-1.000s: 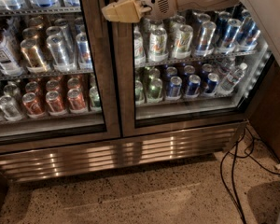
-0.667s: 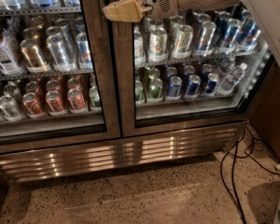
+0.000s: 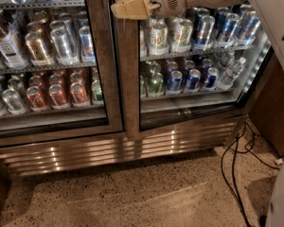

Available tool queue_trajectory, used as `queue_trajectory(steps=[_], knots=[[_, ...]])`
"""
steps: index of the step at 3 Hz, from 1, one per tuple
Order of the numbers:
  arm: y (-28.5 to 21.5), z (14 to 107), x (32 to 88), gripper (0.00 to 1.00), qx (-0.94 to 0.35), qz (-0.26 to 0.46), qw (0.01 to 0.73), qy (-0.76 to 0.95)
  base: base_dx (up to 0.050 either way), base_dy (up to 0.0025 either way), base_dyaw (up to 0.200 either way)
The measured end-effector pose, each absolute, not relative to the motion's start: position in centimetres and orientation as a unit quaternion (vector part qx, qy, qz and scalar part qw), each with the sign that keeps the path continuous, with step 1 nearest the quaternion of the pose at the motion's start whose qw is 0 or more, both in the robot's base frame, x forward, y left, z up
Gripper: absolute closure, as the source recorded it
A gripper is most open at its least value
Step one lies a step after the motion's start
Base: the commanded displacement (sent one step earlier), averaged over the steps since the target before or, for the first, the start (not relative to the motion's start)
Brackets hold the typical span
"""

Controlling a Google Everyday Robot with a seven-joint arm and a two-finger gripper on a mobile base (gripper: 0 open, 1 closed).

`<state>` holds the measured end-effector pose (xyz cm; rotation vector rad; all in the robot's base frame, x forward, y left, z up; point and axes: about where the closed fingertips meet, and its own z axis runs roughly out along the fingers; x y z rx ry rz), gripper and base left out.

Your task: Open right fridge door

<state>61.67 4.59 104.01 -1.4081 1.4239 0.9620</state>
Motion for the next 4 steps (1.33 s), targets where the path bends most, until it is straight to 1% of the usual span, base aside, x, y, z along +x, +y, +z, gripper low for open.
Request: queue_trajectory(steps=[1,2,3,4], knots=[[2.80,104.01,62.28,1.00,-0.568,0.388,0.444,0.574,-0.050,-0.00005,0.000],[2.80,104.01,62.28,1.00,-0.568,0.388,0.444,0.574,0.000,-0.00001,-0.200],[2.80,104.01,62.28,1.00,-0.568,0.388,0.444,0.574,0.000,0.00000,0.000],[2.81,104.01,62.28,0.81,-0.568,0.388,0.444,0.574,0.000,0.00000,0.000]])
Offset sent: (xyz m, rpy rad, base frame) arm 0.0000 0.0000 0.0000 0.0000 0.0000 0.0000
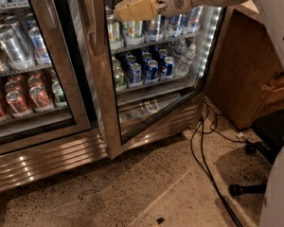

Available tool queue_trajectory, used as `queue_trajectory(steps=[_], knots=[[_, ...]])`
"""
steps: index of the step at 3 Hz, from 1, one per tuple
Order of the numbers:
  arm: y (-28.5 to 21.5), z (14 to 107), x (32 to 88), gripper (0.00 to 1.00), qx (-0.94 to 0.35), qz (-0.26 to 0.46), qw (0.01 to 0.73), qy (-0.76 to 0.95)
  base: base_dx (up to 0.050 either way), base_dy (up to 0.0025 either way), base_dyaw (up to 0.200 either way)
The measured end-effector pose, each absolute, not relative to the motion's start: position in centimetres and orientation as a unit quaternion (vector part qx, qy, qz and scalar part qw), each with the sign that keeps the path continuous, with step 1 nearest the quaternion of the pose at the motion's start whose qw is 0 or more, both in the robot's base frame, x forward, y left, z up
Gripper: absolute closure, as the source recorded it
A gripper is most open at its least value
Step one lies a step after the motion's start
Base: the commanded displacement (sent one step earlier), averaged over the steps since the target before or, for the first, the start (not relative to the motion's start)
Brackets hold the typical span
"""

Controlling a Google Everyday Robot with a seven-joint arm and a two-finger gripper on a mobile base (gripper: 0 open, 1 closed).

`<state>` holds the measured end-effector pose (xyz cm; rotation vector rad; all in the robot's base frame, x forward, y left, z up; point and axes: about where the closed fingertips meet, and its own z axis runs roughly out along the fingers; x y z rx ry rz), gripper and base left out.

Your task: Open right fridge door

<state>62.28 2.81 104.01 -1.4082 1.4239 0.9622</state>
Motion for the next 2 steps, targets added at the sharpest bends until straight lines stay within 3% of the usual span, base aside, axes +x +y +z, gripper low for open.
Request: queue_trajectory(steps=[1,2], knots=[[2.81,104.01,62.28,0.78,-0.568,0.388,0.444,0.574,0.000,0.00000,0.000],[2.81,104.01,62.27,0.96,-0.568,0.388,0.444,0.574,0.000,0.00000,0.000]])
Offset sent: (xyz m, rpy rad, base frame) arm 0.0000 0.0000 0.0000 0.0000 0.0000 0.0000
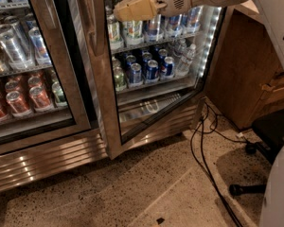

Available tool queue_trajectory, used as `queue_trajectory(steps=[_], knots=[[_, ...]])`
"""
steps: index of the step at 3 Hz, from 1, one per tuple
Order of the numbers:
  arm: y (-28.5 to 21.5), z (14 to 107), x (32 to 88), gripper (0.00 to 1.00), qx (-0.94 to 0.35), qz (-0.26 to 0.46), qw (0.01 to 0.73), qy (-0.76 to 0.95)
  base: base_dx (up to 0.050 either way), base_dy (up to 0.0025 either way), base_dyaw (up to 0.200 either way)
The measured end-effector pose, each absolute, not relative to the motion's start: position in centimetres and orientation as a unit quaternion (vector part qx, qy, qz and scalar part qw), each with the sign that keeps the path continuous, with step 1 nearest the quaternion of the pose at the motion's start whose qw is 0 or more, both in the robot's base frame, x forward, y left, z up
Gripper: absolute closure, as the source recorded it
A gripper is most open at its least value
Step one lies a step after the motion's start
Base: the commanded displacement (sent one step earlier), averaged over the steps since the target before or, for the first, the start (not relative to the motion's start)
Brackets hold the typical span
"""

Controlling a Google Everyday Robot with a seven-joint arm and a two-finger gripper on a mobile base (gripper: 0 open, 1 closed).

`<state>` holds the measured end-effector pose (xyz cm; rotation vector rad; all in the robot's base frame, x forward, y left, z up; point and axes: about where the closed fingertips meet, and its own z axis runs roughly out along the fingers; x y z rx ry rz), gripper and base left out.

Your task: Open right fridge door

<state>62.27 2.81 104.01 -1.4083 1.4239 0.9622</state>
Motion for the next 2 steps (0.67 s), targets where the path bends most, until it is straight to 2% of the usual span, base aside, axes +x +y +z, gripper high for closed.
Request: queue_trajectory(steps=[2], knots=[[4.1,105.8,58.3,1.00,-0.592,0.371,0.382,0.605,0.000,0.00000,0.000]])
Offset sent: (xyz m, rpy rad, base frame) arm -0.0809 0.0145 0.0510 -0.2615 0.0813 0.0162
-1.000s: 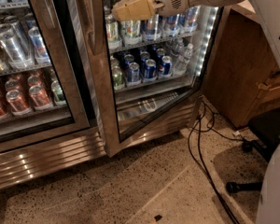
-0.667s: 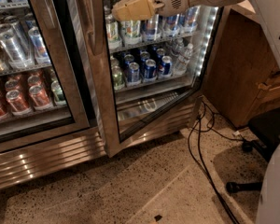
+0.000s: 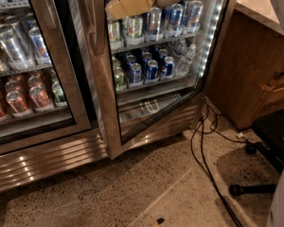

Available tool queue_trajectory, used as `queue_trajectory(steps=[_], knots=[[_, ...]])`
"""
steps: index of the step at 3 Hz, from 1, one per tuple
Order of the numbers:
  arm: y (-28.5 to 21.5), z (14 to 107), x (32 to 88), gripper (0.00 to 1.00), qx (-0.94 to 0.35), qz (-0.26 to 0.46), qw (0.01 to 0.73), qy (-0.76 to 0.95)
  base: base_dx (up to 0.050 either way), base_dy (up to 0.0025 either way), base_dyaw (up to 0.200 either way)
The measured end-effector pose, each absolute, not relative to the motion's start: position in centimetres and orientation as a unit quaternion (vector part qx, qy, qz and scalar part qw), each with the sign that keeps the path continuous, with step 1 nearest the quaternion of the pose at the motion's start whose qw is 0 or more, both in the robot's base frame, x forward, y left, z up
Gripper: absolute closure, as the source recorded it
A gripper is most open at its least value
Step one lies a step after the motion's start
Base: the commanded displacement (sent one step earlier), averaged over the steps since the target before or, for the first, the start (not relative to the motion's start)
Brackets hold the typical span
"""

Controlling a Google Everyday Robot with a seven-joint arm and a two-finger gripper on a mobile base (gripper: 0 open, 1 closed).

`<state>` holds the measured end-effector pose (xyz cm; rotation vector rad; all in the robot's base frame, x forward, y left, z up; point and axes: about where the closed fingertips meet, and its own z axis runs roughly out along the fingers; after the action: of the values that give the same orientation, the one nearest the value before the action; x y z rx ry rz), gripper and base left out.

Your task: Open right fridge door

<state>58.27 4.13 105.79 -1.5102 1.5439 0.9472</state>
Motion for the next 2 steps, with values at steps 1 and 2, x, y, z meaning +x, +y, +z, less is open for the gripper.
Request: queue_trajectory(steps=[1,2], knots=[[4.83,107.84,55.83,1.00,-0.607,0.348,0.356,0.620,0.000,0.00000,0.000],[5.39,107.60,55.32,1.00,-0.608,0.354,0.350,0.618,0.000,0.00000,0.000]])
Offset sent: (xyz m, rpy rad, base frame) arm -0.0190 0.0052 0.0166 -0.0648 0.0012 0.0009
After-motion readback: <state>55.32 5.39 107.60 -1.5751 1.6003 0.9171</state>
